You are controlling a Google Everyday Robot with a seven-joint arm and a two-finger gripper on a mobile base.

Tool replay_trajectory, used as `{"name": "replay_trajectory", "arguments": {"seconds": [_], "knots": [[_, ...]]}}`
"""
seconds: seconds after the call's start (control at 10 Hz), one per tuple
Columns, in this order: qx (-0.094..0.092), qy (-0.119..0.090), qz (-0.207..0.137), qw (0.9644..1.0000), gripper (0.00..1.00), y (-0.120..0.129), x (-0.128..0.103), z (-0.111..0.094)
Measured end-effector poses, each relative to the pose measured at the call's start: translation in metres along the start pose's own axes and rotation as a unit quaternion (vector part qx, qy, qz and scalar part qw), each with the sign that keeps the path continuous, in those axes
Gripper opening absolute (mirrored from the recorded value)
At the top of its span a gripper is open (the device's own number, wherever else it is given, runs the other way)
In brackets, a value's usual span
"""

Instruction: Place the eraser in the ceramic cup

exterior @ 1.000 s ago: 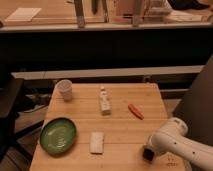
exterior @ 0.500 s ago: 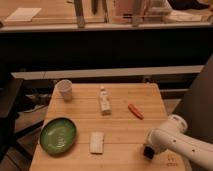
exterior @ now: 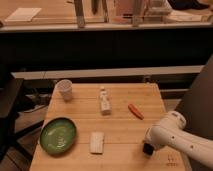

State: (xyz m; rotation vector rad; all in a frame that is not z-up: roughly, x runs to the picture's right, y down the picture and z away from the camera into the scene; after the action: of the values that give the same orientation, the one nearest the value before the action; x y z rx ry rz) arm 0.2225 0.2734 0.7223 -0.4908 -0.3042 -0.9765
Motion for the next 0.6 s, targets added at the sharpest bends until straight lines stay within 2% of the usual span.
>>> {"name": "replay_trajectory", "arguments": {"seconds": [0.2, 0.6], "knots": [[0.002, 0.006, -0.008, 0.9999, 0.03, -0.012, 0.008, -0.009], [0.007, 0.009, -0.018, 0.9998, 0.03, -0.022, 0.010, -0.009]]}}
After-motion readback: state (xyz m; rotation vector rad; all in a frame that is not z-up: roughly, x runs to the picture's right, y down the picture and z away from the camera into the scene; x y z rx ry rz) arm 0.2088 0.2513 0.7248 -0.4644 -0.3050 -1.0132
